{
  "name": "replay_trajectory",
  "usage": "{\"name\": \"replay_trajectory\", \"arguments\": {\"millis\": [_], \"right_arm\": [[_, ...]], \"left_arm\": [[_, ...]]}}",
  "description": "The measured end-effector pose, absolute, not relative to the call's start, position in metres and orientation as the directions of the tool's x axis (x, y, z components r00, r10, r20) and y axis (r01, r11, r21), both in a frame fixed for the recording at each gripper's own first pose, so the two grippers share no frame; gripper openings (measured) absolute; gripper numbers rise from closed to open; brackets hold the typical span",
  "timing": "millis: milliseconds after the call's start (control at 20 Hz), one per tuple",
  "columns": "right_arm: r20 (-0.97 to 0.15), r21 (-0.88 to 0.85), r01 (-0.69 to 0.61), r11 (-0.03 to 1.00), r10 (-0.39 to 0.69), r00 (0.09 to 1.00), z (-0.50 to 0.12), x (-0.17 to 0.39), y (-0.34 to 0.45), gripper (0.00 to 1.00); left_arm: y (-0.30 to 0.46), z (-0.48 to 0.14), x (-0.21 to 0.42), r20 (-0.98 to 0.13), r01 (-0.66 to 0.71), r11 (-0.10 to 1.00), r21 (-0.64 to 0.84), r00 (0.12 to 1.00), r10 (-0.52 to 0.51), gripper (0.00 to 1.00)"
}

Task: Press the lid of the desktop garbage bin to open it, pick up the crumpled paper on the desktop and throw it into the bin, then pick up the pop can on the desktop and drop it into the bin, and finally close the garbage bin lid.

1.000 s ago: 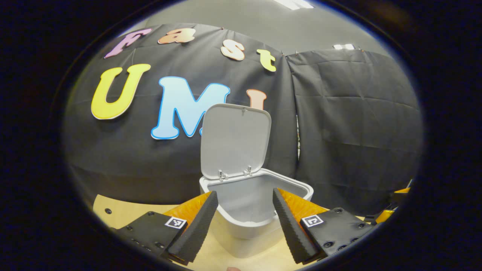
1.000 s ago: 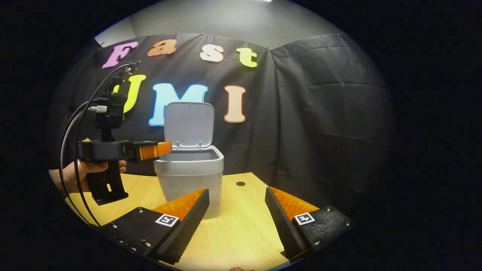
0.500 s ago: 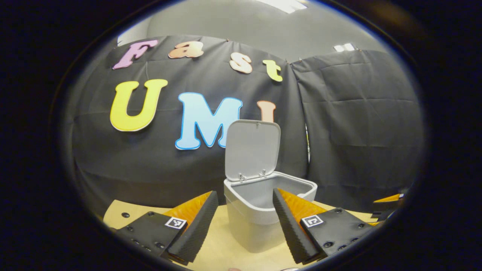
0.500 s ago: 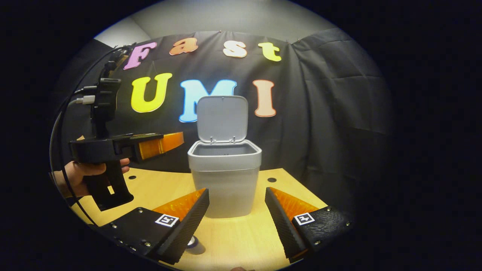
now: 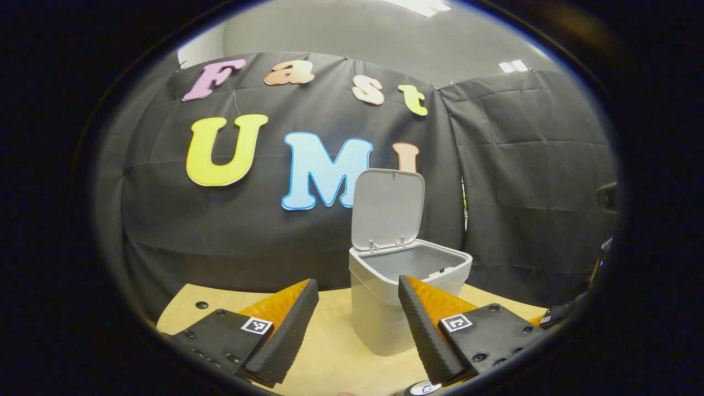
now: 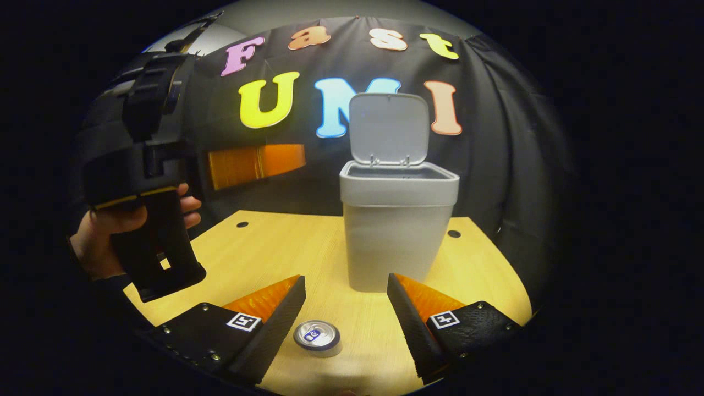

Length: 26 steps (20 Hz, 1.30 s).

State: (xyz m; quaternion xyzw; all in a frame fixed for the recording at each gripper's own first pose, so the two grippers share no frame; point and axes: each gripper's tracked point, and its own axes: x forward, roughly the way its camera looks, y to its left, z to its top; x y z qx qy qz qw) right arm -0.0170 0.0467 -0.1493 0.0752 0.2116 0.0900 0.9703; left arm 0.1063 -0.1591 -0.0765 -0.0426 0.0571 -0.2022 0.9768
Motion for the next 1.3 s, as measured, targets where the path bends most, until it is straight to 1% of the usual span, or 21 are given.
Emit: {"name": "replay_trajectory", "arguments": {"millis": [150, 200, 250, 300, 400, 450, 500, 550, 600, 650, 850, 900, 1300], "right_arm": [[-0.458, 0.198, -0.203, 0.959, 0.274, 0.846, -0.169, -0.021, 0.066, 0.96], [-0.476, 0.197, -0.214, 0.957, 0.284, 0.832, -0.178, -0.021, 0.07, 0.96], [-0.495, 0.197, -0.223, 0.955, 0.294, 0.818, -0.184, -0.021, 0.073, 0.96], [-0.516, 0.198, -0.23, 0.953, 0.301, 0.802, -0.191, -0.022, 0.075, 0.96], [-0.555, 0.216, -0.256, 0.942, 0.334, 0.762, -0.206, -0.026, 0.084, 0.96], [-0.571, 0.221, -0.262, 0.939, 0.343, 0.746, -0.214, -0.028, 0.086, 0.96], [-0.585, 0.224, -0.269, 0.937, 0.35, 0.732, -0.219, -0.031, 0.088, 0.96], [-0.596, 0.222, -0.275, 0.935, 0.354, 0.721, -0.224, -0.032, 0.089, 0.96], [-0.606, 0.219, -0.281, 0.934, 0.356, 0.711, -0.227, -0.034, 0.09, 0.96], [-0.614, 0.217, -0.288, 0.933, 0.36, 0.703, -0.232, -0.035, 0.092, 0.96], [-0.65, 0.209, -0.3, 0.931, 0.361, 0.669, -0.253, -0.04, 0.095, 0.96], [-0.656, 0.211, -0.301, 0.93, 0.363, 0.662, -0.256, -0.041, 0.095, 0.96], [-0.682, 0.205, -0.325, 0.923, 0.373, 0.629, -0.271, -0.044, 0.101, 0.96]], "left_arm": [[-0.146, -0.083, 0.099, -0.12, 0.355, 0.928, -0.113, 0.922, -0.368, 1.0], [-0.142, -0.084, 0.097, -0.128, 0.344, 0.932, -0.114, 0.925, -0.357, 0.95], [-0.138, -0.086, 0.096, -0.136, 0.333, 0.936, -0.116, 0.928, -0.347, 0.95], [-0.134, -0.088, 0.094, -0.143, 0.323, 0.939, -0.116, 0.93, -0.338, 1.0], [-0.127, -0.09, 0.089, -0.152, 0.303, 0.946, -0.11, 0.936, -0.318, 1.0], [-0.124, -0.09, 0.088, -0.154, 0.293, 0.95, -0.108, 0.939, -0.308, 0.95], [-0.121, -0.089, 0.087, -0.156, 0.288, 0.952, -0.107, 0.94, -0.302, 1.0], [-0.12, -0.091, 0.086, -0.162, 0.284, 0.953, -0.105, 0.941, -0.298, 0.95], [-0.119, -0.092, 0.084, -0.167, 0.283, 0.954, -0.102, 0.94, -0.297, 0.95], [-0.118, -0.096, 0.082, -0.175, 0.283, 0.955, -0.095, 0.939, -0.295, 1.0], [-0.113, -0.108, 0.074, -0.209, 0.272, 0.958, -0.09, 0.935, -0.285, 1.0], [-0.111, -0.109, 0.072, -0.213, 0.268, 0.959, -0.094, 0.935, -0.283, 0.95], [-0.086, -0.112, 0.063, -0.234, 0.223, 0.97, -0.096, 0.942, -0.24, 0.95]]}}
